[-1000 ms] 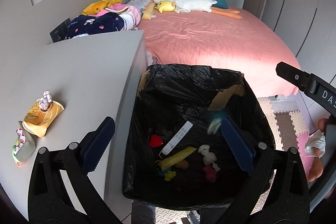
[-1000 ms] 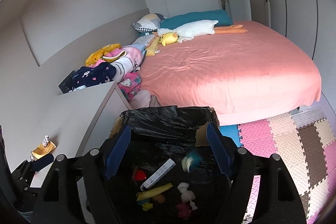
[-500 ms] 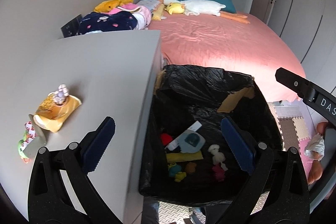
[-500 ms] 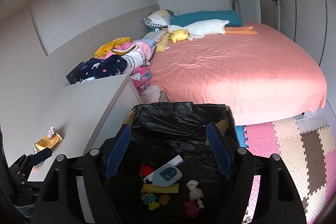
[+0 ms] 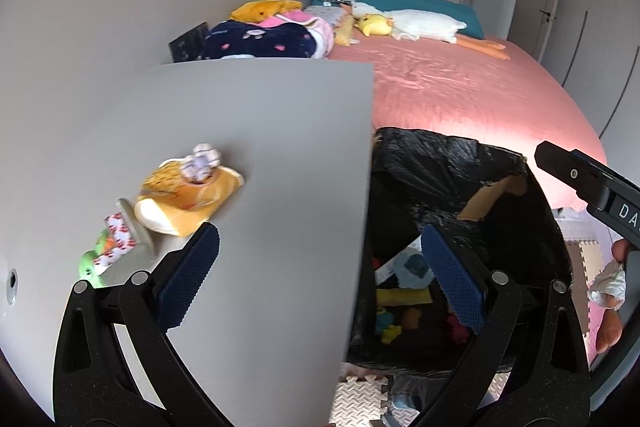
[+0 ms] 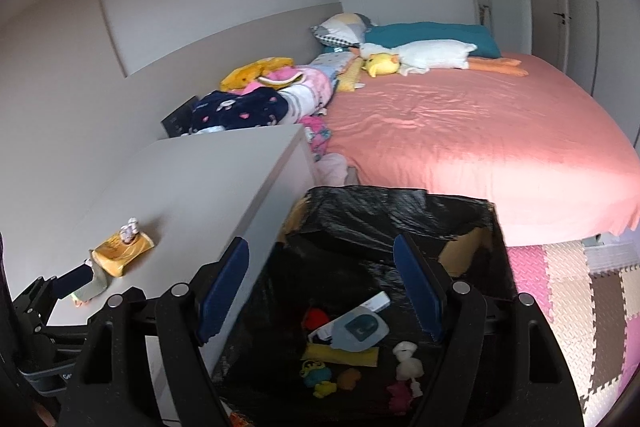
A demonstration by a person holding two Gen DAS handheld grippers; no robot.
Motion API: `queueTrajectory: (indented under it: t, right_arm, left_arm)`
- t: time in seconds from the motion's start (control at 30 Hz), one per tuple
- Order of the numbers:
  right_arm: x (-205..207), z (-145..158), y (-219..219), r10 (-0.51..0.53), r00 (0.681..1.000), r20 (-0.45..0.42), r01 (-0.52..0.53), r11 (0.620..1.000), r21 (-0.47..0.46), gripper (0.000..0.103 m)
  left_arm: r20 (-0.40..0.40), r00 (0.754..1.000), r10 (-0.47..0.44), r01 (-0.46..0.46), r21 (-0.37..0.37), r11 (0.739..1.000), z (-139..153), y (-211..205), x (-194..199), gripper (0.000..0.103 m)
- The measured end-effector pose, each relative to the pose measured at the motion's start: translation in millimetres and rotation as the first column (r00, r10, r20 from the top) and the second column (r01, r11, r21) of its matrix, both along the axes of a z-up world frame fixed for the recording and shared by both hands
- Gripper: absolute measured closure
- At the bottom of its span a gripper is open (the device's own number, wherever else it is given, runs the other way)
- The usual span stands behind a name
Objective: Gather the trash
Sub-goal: 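Move both open grippers back over the toys on the table, then grasp the red-and-white printed box with the left gripper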
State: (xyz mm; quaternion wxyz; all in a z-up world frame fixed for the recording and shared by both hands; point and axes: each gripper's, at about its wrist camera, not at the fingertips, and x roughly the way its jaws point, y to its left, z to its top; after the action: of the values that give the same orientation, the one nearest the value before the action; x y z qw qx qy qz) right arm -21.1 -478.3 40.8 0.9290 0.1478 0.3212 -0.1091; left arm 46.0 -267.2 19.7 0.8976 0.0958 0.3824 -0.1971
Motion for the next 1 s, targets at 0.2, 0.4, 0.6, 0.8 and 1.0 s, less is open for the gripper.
queueTrajectory:
  t: [0.2,0.4,0.6,0.8,1.0]
  right_arm:
    - [13,-1,28,0.055,0.998,-0.005,-0.055,0.998,-0.013,0.028]
    - [26,-4,52,0.098,0.995,-0.011,-0.098,0.995,-0.007,0.028]
    - [40,-8,77,0.143,0.989,-0.02,-0.143,0.99,0.003,0.028]
    - [52,-12,102,0.186,0.982,-0.028,-0.186,0.983,0.002,0.028]
    - [65,-13,120,0.212,0.977,-0.036,-0.213,0.977,-0.003,0.028]
  left_arm:
    - [0.01,0.999,0.045,-0.045,0.005,0.999,1,29,3,0.005]
    - [0.018,0.996,0.092,-0.093,0.015,0.996,0,63,7,0.005]
    - [0.017,0.99,0.139,-0.14,0.017,0.99,-2,99,10,0.005]
    - [0.014,0.98,0.196,-0.196,0.011,0.98,-3,130,16,0.005]
    - [0.028,0.982,0.188,-0.189,0.047,0.981,-9,131,27,0.013]
